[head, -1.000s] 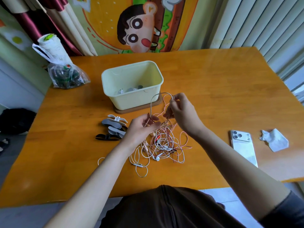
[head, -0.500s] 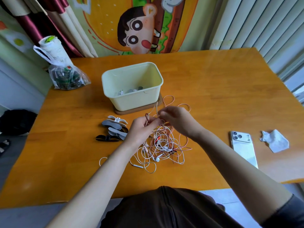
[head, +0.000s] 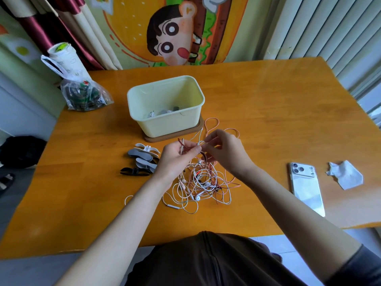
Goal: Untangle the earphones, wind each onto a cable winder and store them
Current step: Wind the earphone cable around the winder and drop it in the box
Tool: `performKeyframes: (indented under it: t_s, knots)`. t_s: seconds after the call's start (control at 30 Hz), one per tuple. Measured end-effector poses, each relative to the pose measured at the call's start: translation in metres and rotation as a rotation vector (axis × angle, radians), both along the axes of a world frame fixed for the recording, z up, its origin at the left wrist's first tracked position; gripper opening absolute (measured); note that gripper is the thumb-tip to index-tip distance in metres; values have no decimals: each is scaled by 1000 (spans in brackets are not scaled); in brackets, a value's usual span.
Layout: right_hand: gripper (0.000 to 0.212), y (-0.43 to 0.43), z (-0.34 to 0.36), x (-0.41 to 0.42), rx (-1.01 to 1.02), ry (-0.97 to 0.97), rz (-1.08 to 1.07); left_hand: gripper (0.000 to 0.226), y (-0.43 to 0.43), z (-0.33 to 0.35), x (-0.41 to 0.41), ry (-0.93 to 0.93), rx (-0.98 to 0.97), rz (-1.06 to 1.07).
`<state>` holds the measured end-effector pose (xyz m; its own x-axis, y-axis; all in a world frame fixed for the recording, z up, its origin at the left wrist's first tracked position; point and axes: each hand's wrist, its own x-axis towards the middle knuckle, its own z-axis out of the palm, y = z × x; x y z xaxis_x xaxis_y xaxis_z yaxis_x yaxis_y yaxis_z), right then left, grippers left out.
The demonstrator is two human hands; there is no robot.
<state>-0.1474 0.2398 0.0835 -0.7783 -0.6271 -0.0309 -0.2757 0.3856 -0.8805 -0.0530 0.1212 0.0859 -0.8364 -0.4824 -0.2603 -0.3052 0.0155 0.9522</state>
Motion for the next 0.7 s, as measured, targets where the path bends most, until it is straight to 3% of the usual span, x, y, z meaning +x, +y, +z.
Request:
performKeyframes:
  t_s: [0.17,0.43,0.7]
  knots:
    - [15,-1,0,7,-57,141,12,4,-4,0,-2,-1,-5,108]
    - [14,-7,-5,13,35,275,45,6,-3,8,-2,-5,85,129]
    - [9,-7,-2,11,42,287,104,8,-7,6,-1,-6,107,138]
